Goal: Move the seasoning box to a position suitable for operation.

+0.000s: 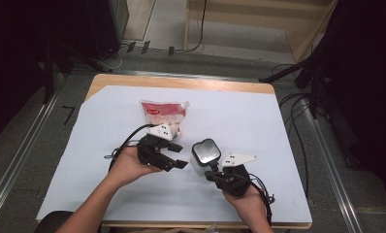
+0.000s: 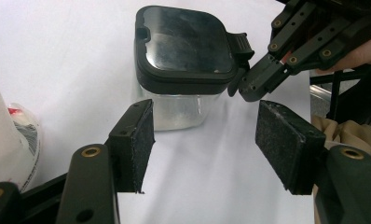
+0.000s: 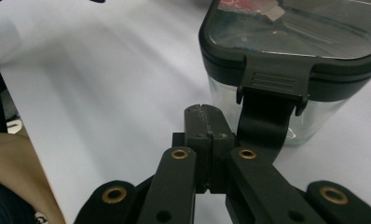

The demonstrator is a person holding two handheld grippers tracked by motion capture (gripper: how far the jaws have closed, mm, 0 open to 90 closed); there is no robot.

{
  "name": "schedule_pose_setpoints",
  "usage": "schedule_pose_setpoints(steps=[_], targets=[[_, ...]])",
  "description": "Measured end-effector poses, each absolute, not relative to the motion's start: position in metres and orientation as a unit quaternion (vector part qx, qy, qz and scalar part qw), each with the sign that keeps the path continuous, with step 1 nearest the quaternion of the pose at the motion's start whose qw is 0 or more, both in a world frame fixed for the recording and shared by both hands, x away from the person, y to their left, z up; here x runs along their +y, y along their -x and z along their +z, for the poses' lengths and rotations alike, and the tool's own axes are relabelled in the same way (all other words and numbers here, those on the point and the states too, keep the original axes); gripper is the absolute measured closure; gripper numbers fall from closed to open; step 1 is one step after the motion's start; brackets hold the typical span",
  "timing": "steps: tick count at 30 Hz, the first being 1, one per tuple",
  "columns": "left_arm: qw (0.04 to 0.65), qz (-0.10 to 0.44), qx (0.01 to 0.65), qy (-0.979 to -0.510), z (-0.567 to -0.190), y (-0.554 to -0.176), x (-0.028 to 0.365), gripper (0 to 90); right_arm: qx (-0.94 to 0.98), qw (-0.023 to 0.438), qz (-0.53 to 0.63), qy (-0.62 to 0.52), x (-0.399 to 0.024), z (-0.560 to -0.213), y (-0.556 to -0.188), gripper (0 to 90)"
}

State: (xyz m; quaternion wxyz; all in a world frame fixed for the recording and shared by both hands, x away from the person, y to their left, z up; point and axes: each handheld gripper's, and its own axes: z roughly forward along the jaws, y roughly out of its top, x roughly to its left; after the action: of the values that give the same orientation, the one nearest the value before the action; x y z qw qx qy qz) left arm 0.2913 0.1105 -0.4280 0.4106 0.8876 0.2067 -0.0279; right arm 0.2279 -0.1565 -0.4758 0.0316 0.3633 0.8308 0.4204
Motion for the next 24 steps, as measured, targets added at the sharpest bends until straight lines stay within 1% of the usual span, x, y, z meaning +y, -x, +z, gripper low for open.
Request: schedule_pose_setpoints(steps=[3,11,24], targets=[[0.414,-0.032,0.207,-0.886,-0.427,-0.291,0.11,38.4,0.828,0.033,0.419,-0.37,-0.16,-0.475,-0.229,90.0],[0.411,-0.022,0.203,-0.889,-0.425,-0.289,0.109,38.3,0.828,0.046,0.415,-0.374,-0.169,-0.473,-0.232,90.0],[0.41,-0.018,0.206,-0.888,-0.426,-0.289,0.109,38.1,0.811,0.062,0.407,-0.415,-0.197,-0.472,-0.246,90.0]])
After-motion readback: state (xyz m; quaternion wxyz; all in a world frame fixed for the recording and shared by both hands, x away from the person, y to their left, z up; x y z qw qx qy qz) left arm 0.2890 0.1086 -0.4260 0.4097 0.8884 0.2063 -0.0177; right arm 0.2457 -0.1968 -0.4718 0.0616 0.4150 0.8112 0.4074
